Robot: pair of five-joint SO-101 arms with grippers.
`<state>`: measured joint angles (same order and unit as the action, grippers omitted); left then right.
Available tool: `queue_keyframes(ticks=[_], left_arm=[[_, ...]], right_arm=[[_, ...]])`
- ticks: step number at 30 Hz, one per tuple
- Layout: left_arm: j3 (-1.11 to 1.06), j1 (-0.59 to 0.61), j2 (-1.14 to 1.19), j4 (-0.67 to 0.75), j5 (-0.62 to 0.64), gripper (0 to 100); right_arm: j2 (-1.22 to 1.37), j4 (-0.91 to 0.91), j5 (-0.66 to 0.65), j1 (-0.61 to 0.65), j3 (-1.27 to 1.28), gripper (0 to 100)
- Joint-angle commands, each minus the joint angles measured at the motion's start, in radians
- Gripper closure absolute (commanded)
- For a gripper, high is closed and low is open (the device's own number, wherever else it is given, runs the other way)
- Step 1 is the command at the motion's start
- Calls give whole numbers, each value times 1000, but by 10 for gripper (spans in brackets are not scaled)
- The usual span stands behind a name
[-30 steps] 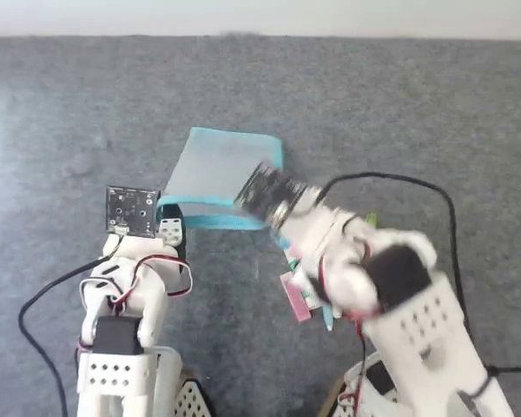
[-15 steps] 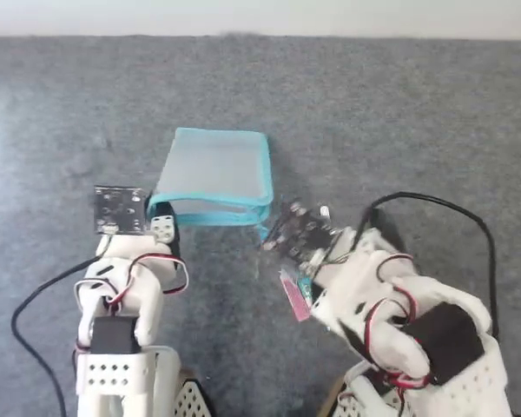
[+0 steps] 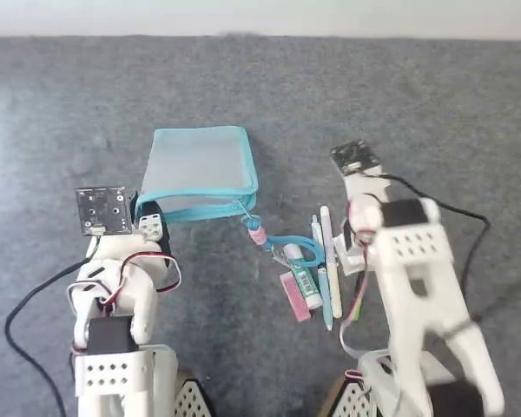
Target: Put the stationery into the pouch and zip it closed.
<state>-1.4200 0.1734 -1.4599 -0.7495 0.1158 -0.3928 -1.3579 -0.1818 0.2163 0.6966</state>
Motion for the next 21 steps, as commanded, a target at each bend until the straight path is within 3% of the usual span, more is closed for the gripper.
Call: queue_keyframes(ticks=[1,12,21], left_arm=[[13,9,-11,34,11,989],[13,6,-11,38,9,989],[13,8,-11,38,9,988]], right_arm=[[119,36,21,16,-11,542],[450,163,21,22,11,638],[427,208,54,-58,12,950]])
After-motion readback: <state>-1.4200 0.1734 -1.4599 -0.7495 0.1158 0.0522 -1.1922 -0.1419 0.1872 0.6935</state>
